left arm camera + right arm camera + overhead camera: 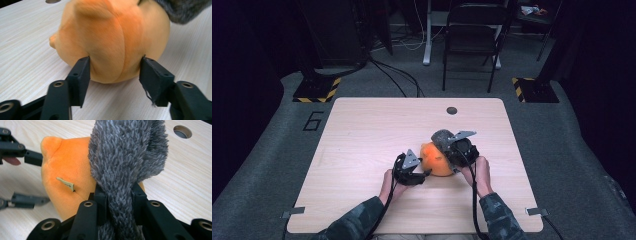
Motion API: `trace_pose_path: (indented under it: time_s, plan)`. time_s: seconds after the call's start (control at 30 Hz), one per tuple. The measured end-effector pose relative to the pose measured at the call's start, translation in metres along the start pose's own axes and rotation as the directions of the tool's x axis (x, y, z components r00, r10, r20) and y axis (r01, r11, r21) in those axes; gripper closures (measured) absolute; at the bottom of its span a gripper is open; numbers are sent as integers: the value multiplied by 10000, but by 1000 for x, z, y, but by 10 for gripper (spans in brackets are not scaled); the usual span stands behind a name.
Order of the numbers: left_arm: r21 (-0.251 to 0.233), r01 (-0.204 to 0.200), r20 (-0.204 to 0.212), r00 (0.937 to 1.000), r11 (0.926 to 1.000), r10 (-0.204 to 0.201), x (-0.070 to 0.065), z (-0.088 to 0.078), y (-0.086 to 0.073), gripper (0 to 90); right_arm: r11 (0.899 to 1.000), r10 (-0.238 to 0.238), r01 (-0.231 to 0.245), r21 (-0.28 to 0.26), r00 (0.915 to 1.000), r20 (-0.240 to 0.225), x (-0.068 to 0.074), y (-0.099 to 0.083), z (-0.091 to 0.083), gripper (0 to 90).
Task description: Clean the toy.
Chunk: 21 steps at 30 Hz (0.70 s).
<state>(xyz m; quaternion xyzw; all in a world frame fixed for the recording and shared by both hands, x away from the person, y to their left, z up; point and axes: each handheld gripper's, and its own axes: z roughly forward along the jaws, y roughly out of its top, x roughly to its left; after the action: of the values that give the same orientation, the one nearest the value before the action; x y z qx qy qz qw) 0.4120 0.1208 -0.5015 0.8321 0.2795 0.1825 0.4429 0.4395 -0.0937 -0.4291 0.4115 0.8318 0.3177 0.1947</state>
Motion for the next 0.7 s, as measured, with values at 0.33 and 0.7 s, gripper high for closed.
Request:
trace_pose_path:
  time_s: [0.33, 0.7]
  plan:
    - [-546, -274, -732, 9970, 9981, 233, -7, 9, -3, 588, 9993, 340, -345, -158, 9989, -314, -7, -2, 3, 722]
    - [-503, 610, -170, 9979, 9969, -619, 1, -3, 8, 734, 9949, 282, -323, -955, 9986, -439, -5, 9, -22, 720]
